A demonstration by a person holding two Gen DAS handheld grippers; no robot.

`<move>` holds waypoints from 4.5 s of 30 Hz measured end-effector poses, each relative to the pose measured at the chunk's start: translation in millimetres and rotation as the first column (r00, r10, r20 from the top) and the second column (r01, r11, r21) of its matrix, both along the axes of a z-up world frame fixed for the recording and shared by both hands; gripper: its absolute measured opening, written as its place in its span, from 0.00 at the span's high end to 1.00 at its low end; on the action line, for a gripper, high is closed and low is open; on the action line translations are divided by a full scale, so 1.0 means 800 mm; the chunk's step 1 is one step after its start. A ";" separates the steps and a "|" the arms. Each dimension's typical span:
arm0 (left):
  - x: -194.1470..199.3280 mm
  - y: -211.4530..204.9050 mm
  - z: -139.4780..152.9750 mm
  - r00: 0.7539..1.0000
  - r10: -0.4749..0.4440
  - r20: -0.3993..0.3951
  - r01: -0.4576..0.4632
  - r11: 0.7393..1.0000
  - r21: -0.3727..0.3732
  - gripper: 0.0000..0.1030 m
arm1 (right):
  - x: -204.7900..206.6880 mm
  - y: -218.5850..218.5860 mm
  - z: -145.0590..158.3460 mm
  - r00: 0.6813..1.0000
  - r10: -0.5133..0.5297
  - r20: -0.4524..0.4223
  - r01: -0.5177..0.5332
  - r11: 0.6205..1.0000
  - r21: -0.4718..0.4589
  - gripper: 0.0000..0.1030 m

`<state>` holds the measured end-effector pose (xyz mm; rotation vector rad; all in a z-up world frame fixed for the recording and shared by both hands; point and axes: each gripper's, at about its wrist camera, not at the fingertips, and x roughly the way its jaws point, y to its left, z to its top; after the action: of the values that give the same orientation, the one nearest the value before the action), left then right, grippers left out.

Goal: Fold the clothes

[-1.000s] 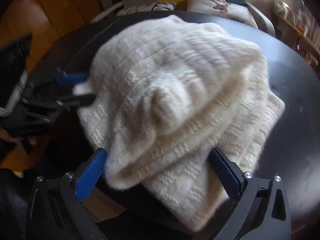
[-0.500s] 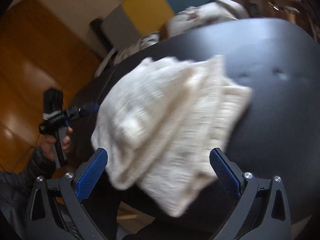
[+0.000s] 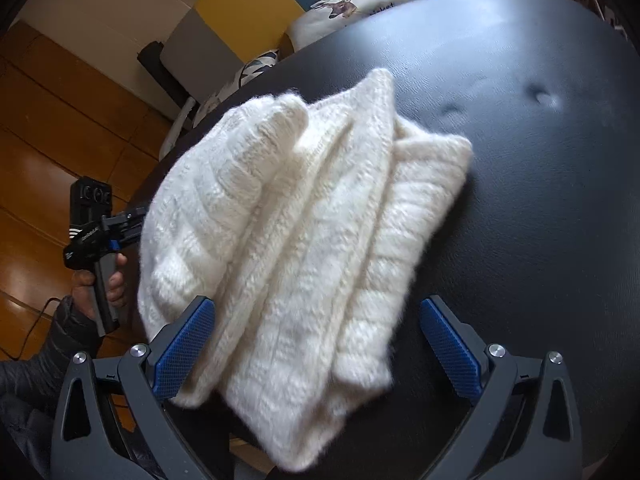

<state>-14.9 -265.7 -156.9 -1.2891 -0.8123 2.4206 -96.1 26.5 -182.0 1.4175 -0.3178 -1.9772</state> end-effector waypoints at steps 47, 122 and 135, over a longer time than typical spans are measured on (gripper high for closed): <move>-0.032 0.039 0.005 0.986 -0.163 -0.017 0.164 0.983 0.082 0.40 | 0.017 -0.044 -0.009 0.995 0.040 -0.094 -0.023 0.983 0.180 0.18; 0.320 -0.163 0.109 0.578 0.727 -0.370 -0.814 0.480 -0.328 0.78 | 0.142 -0.523 0.125 0.342 0.842 -0.417 -0.833 0.476 0.280 0.37; 0.274 -0.186 0.075 0.598 0.770 -0.224 -0.775 0.483 -0.407 0.75 | 0.043 -0.574 0.022 0.513 0.821 -0.250 -0.820 0.555 0.140 0.20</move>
<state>204.3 -414.4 -96.6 -1.1951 -1.0025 3.5516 -61.6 -432.4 -164.6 0.9505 0.4532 -1.3073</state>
